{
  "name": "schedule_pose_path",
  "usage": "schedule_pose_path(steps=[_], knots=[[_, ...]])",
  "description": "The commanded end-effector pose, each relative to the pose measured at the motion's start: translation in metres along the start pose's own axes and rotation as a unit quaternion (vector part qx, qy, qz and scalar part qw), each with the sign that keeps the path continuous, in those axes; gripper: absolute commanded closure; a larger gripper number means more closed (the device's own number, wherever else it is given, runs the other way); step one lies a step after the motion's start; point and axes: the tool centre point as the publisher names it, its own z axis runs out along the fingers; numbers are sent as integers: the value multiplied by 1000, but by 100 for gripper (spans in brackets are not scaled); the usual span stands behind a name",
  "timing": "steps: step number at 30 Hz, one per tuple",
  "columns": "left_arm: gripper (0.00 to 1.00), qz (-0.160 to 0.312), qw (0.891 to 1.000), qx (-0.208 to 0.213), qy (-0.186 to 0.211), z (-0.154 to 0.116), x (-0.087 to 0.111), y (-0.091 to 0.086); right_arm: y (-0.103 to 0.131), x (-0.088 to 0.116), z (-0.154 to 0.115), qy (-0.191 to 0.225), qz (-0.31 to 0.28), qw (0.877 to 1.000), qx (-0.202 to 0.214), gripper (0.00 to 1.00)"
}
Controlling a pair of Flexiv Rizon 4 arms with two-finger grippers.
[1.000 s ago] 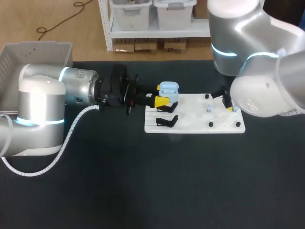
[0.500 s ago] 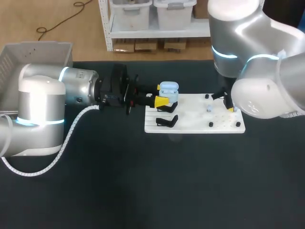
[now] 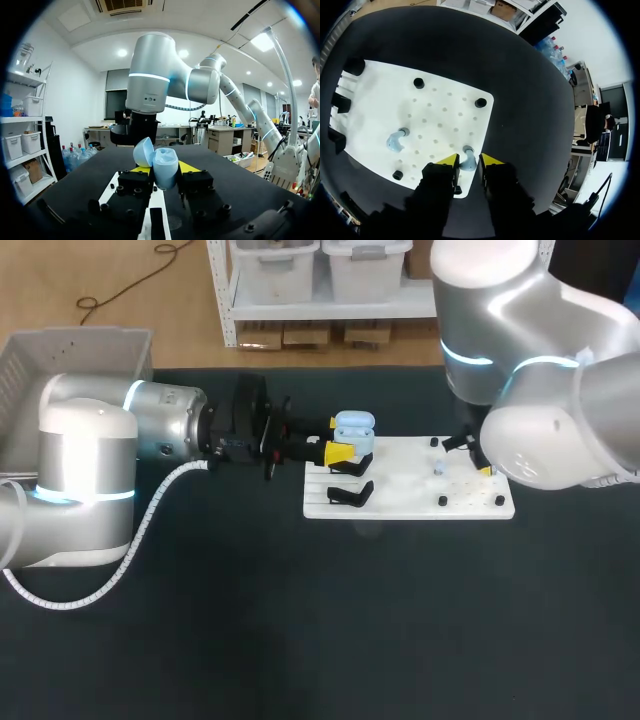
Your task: Pick up each earbud case from the left stands, insert the matching earbuds, close the lid, and place the case in the box.
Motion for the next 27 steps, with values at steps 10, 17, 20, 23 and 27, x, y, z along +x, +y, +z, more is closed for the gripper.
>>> schedule_pose_path(steps=[10, 17, 20, 23, 27], knots=[[100, 1, 1000, -2, 0, 0, 0, -1, -1, 7, -6, -2, 4, 1000, 8, 100], [100, 1, 1000, -2, 0, 0, 0, -1, 0, 21, -42, 1, 17, 1000, 14, 100], [100, 1, 1000, -2, 0, 0, 0, -1, 2, 29, -66, -3, 27, 1000, 4, 100], [100, 1, 1000, -2, 0, 0, 0, -1, 8, 36, -95, -6, 41, 999, -16, 100], [100, 1, 1000, -2, 0, 0, 0, -1, 22, 45, -131, -5, 46, 998, -36, 100]])
